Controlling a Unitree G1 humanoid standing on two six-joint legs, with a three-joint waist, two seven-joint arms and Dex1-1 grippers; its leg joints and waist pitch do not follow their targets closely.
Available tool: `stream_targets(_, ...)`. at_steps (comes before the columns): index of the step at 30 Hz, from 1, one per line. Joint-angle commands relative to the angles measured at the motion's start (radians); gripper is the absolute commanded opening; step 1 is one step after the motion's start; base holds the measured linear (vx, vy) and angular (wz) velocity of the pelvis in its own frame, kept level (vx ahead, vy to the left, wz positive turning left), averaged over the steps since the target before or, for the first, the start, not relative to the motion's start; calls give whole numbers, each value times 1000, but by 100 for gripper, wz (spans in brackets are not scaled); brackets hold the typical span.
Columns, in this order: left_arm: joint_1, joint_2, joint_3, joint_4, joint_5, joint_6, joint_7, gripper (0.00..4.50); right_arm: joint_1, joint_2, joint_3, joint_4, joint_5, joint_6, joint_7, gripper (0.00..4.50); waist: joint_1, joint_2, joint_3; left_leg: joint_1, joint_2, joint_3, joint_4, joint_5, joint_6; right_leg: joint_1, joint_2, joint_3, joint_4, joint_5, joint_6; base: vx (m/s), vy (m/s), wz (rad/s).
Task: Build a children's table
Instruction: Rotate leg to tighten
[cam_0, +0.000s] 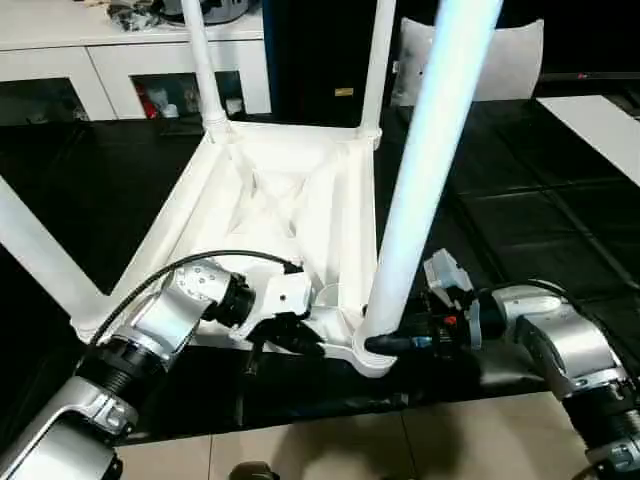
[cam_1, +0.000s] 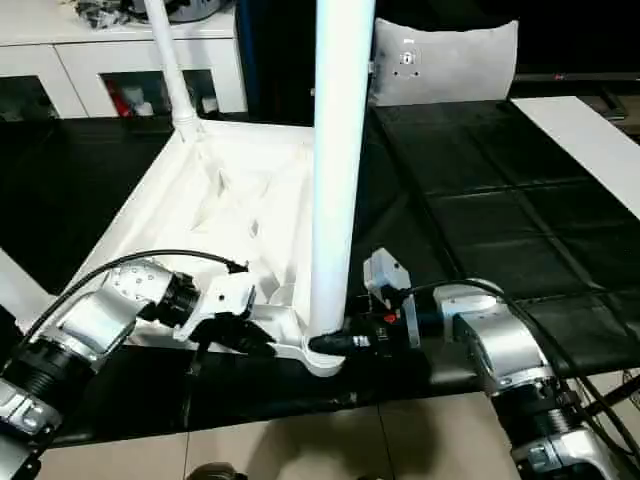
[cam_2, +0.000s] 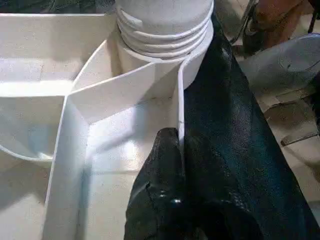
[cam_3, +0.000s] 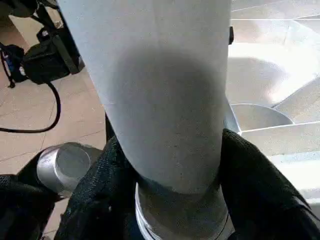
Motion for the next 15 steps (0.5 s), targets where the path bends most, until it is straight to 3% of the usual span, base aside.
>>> stream_targets(1,-16,-7,-6,0,5,-1,-8,0,0,7,2,-18,26,24,11,208,-8,-8,-80,-10,36,4,-72,-82,66,71,-55,66,-70,-323,-125,0,0,0)
stream_targets(5,-7,-35,50,-5,-15,84,87,0,24,55,-6,-59,14,56,-99,204,-10,-10,-77,-7,37,4,-74,-94,53,69,-55,66,-76,-357,-111,0,0,0)
stream_targets(8,0,-60,82,-26,-19,148,166,0,23,120,-11,-52,-40,75,-259,202,-19,-10,-73,-7,30,3,-78,-118,29,68,-55,60,-87,-432,-78,0,0,0)
stream_targets(9,3,-96,116,-44,-15,214,264,0,9,196,-29,-30,-72,100,-408,201,-29,-11,-71,-11,28,3,-79,-127,18,70,-54,57,-90,-454,-65,0,0,0)
stream_targets(10,2,-105,123,-47,-13,228,287,0,4,212,-34,-24,-78,107,-440,201,-41,-13,-69,-15,23,-1,-80,-142,5,73,-54,49,-97,-494,-44,0,0,0)
stream_targets(12,1,-139,144,-60,-6,271,359,0,-13,270,-51,0,-101,125,-553,199,-55,-15,-71,-18,19,-1,-78,-147,-2,76,-53,45,-99,-514,-20,0,0,0)
stream_targets(13,-4,-166,158,-62,0,295,408,0,-25,305,-61,20,-120,137,-628,198,-75,-22,-70,-17,15,-2,-76,-157,3,72,-51,41,-109,-532,-8,0,0,0)
stream_targets(15,-11,-211,176,-58,7,330,483,0,-45,353,-78,55,-138,141,-725,198,-86,-15,-70,-15,14,-1,-74,-148,13,69,-51,41,-111,-520,-12,0,0,0)
